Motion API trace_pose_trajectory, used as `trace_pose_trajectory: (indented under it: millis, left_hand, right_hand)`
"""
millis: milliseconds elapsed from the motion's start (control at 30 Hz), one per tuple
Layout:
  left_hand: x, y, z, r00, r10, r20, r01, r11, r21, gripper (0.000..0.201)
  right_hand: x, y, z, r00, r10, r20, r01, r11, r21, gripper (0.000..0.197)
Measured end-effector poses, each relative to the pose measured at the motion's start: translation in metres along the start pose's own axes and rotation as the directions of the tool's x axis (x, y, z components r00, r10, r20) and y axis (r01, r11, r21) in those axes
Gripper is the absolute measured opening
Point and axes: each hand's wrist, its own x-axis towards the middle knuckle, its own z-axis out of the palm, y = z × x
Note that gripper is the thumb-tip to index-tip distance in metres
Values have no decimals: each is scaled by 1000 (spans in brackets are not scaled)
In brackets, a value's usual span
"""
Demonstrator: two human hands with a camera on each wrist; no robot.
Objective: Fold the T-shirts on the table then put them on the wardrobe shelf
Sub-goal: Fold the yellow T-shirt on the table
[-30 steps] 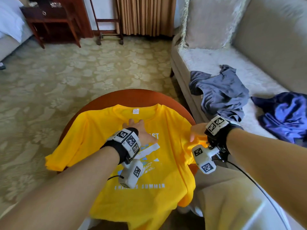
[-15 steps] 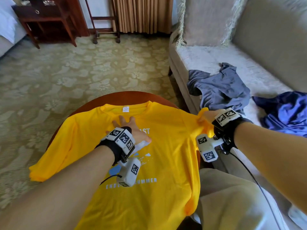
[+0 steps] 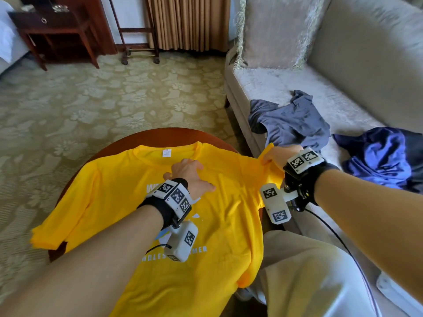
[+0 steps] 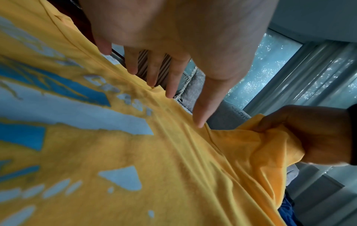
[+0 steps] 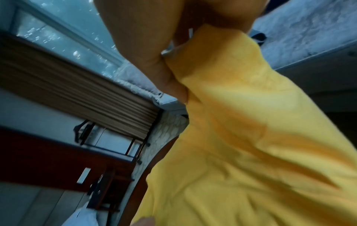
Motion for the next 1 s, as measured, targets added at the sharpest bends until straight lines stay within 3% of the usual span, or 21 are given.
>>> trace_pose_trajectory:
  millis: [167, 333, 467, 600, 700, 767, 833, 900, 967, 1000]
  left_hand:
    - [-1, -10, -8, 999, -34, -42, 29, 994, -107, 63]
    - [-3, -25, -19, 992, -108, -68, 82, 946, -314, 75]
    - [-9, -56, -34, 974, -225, -27, 200, 907, -370, 85]
    - [-21, -118, -55, 904, -424, -48, 387, 862, -328, 113]
    - [-35, -170, -66, 825, -562, -50, 480, 745, -463, 134]
    - [-43, -208, -66, 775, -632, -8, 537, 665, -519, 133]
    - [-55, -236, -66, 759, -642, 108, 586, 600, -545, 130]
    - [-70, -255, -66, 792, -578, 198, 569, 580, -583, 111]
    - [-79, -267, -68, 829, -503, 243, 532, 577, -620, 69]
    - [-82, -274, -67, 842, -475, 255, 520, 589, -618, 62]
  right_hand:
    - [-16, -20, 20, 995, -97, -18, 98, 995, 11, 51]
    - [-43, -45, 54, 995, -12, 100, 8, 999, 36, 28]
    - [-59, -58, 69, 982, -64, 178, 62, 998, 14, 48]
    - [-82, -68, 96, 980, -28, 198, 30, 1000, -4, 40]
    - [-98, -75, 130, 970, -108, 219, 123, 991, -58, 26]
    - [-105, -78, 156, 948, -169, 269, 208, 971, -120, 35]
    - [-114, -82, 182, 938, -193, 289, 258, 944, -205, 40]
    - [-125, -86, 208, 934, -192, 302, 283, 912, -298, 42]
    - [-131, -89, 233, 920, -206, 333, 319, 888, -332, 55]
    - [-133, -89, 243, 914, -215, 344, 335, 877, -344, 62]
